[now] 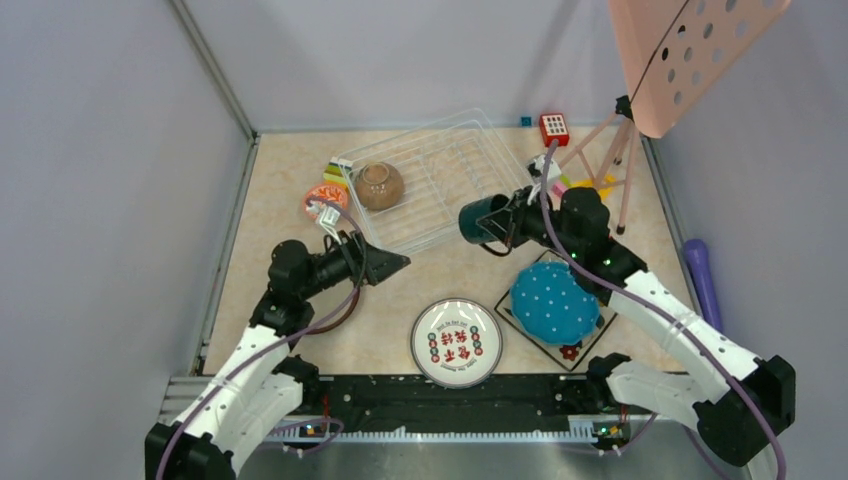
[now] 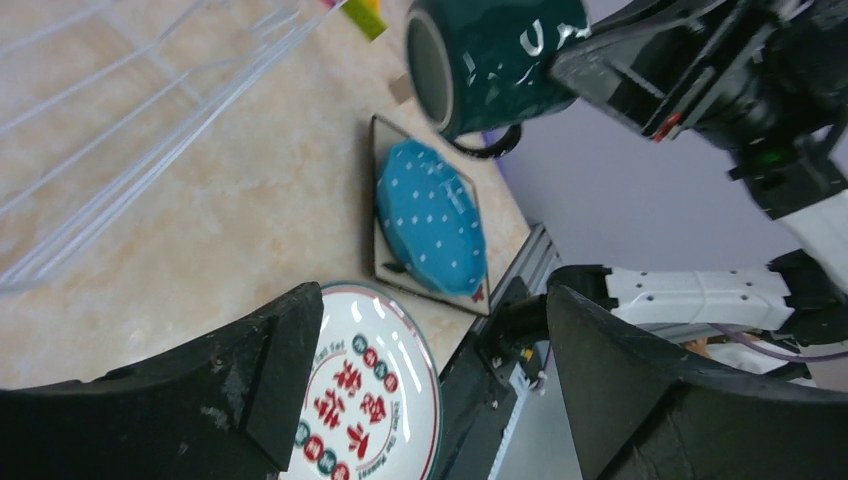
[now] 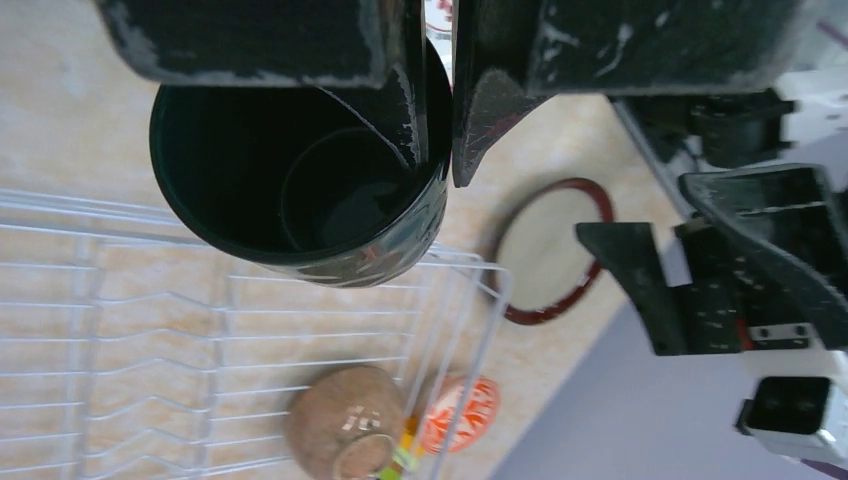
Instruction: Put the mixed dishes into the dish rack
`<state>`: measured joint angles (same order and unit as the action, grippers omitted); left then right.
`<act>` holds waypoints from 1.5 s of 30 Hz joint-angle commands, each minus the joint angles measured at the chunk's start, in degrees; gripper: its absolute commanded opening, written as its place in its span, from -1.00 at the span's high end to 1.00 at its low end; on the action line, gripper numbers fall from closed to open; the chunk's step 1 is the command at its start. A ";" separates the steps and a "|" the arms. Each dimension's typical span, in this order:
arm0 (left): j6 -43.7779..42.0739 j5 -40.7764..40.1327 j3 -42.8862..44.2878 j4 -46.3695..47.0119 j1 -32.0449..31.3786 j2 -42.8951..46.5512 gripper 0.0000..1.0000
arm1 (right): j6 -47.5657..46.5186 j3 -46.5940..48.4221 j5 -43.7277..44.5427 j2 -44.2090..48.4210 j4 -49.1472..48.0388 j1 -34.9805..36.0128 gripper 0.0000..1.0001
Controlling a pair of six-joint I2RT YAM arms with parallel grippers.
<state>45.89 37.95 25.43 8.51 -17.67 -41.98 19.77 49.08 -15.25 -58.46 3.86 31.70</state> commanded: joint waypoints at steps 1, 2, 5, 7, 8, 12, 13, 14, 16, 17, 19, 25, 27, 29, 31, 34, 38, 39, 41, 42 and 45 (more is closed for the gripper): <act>4.77 3.44 1.36 19.48 -0.17 -1.92 -0.75 | 17.49 -0.56 -9.46 1.97 -20.13 -0.33 1.00; 4.88 3.91 1.98 20.17 -0.17 -2.53 -0.75 | 20.25 -1.22 -10.30 1.88 -24.17 -0.39 1.00; 4.96 4.24 3.48 20.70 -0.34 -4.01 -0.74 | 27.93 -2.99 -12.73 1.04 -33.20 -0.41 1.00; 4.39 4.10 4.80 18.66 -0.35 -4.62 -0.73 | 30.68 -2.92 -13.88 0.03 -35.46 -0.40 1.00; 3.78 4.08 5.62 17.23 -0.35 -4.70 -0.73 | 31.65 -2.56 -14.69 -0.72 -35.75 -0.41 1.00; -0.62 2.97 8.82 10.56 -0.35 -4.03 -0.74 | 34.20 0.43 -19.38 -4.48 -32.90 -0.41 1.00; -1.36 2.31 9.74 8.70 -0.35 -3.79 -0.75 | 34.61 0.56 -20.23 -5.02 -33.09 -0.41 1.00; -1.93 1.72 10.48 7.15 -0.35 -3.55 -0.76 | 34.73 0.20 -20.82 -5.27 -34.16 -0.41 1.00; -3.42 1.31 11.95 4.04 -0.26 -3.00 -0.77 | 34.23 -0.41 -21.58 -5.10 -35.57 -0.46 1.00; -3.87 0.78 12.57 2.22 -0.26 -2.82 -0.77 | 31.62 -0.16 -21.84 -4.84 -34.25 -0.50 1.00; -4.17 -0.62 13.56 -0.75 -0.26 -2.71 -0.77 | 24.74 0.38 -22.08 -3.83 -30.29 -0.50 1.00; -2.82 -1.75 14.50 -7.33 -0.25 -3.31 -0.78 | 7.09 1.66 -17.38 -2.32 -12.88 -0.30 1.00; -2.90 -2.07 14.87 -11.14 -0.26 -4.09 -0.78 | 0.12 6.09 -13.86 -4.85 -0.57 0.61 1.00; -3.99 -2.54 15.06 -14.49 -0.34 -4.78 -0.76 | -5.85 9.69 -9.90 -7.73 9.05 2.53 1.00; -4.96 -3.96 14.88 -17.18 -0.35 -5.01 -0.75 | -7.99 10.31 -3.49 -9.53 12.59 4.88 1.00; -5.63 -5.79 13.91 -18.91 -0.35 -4.88 -0.75 | -9.03 8.63 2.15 -11.04 11.07 8.47 1.00; -5.98 -8.63 12.88 -21.74 -0.35 -4.32 -0.72 | -8.90 7.43 10.36 -15.46 7.34 13.96 1.00; -6.05 -9.26 12.56 -22.52 -0.37 -4.14 -0.72 | -9.36 7.89 13.11 -17.28 7.52 15.51 1.00; -5.87 -9.62 11.70 -23.00 -0.36 -3.43 -0.72 | -10.42 10.21 18.52 -21.57 9.41 18.35 1.00; -5.75 -9.76 11.21 -23.17 -0.42 -3.03 -0.72 | -11.00 11.63 20.19 -23.98 10.76 19.30 1.00; -5.54 -10.77 9.97 -23.92 -0.50 -2.22 -0.72 | -11.09 15.15 24.06 -29.53 13.94 21.02 1.00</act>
<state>40.93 29.41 36.69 -14.57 -17.80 -45.95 10.96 57.54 -1.21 -83.33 17.56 50.41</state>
